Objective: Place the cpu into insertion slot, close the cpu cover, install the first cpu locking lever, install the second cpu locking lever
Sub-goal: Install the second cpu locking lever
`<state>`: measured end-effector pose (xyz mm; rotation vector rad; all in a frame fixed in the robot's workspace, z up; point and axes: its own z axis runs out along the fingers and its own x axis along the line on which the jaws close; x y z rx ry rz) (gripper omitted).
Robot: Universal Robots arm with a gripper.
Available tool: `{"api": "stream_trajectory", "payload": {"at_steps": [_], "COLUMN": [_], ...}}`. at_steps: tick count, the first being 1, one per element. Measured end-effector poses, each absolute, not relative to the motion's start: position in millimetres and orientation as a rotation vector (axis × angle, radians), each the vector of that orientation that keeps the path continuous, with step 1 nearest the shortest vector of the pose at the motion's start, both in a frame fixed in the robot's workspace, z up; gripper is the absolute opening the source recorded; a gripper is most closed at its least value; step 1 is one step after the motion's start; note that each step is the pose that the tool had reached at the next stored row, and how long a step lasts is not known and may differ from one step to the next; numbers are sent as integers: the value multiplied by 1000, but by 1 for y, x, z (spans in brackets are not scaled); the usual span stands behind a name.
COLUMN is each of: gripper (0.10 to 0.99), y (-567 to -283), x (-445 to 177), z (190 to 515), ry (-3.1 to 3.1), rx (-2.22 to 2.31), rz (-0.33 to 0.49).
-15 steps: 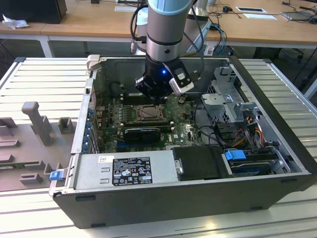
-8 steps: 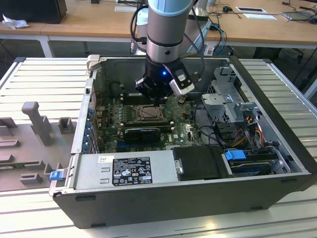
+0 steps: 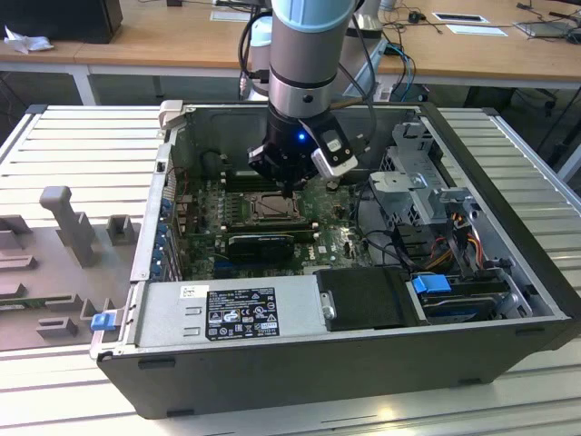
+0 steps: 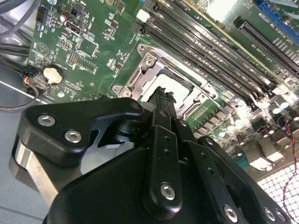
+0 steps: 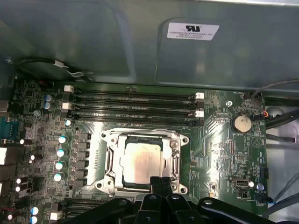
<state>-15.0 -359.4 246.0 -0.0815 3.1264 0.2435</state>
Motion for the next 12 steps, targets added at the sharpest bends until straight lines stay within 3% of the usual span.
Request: {"api": "stream_trajectory", "payload": {"at_steps": [12], "gripper": [106], "y": [-368], "x": [-16], "z": [247], "ry": [3126], "rx": [-81], "rz": [244]}}
